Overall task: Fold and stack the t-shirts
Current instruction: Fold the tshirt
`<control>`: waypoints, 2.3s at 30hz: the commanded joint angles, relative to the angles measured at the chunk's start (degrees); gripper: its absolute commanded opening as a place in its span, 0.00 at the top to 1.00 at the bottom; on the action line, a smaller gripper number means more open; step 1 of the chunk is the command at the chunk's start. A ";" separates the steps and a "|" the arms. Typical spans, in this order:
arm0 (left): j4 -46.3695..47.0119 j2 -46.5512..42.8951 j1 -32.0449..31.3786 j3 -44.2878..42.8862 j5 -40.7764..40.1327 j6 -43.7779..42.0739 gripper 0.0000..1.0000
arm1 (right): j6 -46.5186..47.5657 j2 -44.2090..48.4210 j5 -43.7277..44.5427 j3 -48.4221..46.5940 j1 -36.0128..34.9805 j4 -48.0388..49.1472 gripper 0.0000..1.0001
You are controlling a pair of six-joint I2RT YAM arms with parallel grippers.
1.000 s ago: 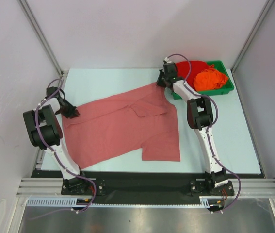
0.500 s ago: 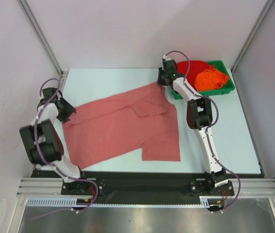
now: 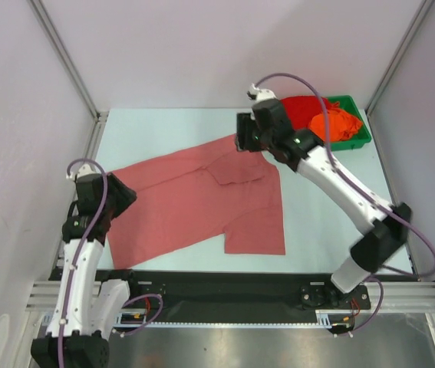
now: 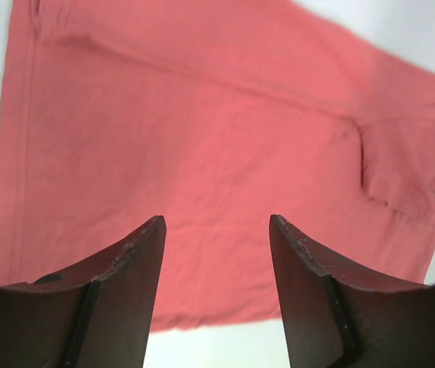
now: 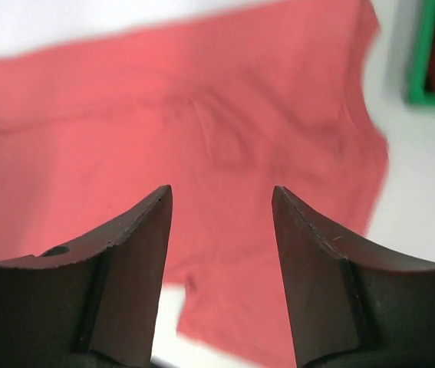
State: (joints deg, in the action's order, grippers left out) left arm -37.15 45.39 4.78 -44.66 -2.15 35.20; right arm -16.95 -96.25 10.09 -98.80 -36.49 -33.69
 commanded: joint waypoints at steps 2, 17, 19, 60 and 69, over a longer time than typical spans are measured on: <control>-5.83 -5.30 -1.87 1.86 -0.57 3.30 0.40 | -7.21 13.34 5.82 17.27 -0.07 -11.81 0.40; -4.87 -1.00 -16.38 1.16 -3.91 7.34 0.42 | -31.29 47.65 -2.43 60.21 -5.87 -19.85 0.44; -5.04 -0.91 -16.55 1.33 -3.91 7.16 0.42 | -32.09 46.42 -3.75 62.84 -6.92 -17.30 0.45; -32.27 12.17 -18.22 -3.93 -17.62 25.25 0.39 | -27.45 32.35 0.38 67.34 -11.06 1.79 1.00; -33.35 8.41 -5.05 6.84 -12.09 34.84 0.53 | -18.30 36.57 -4.19 61.19 -10.45 0.46 1.00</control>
State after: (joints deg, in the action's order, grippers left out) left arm -69.14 55.90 -4.71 -42.98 -16.67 65.25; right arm -39.70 -61.60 7.86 -34.79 -47.27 -33.10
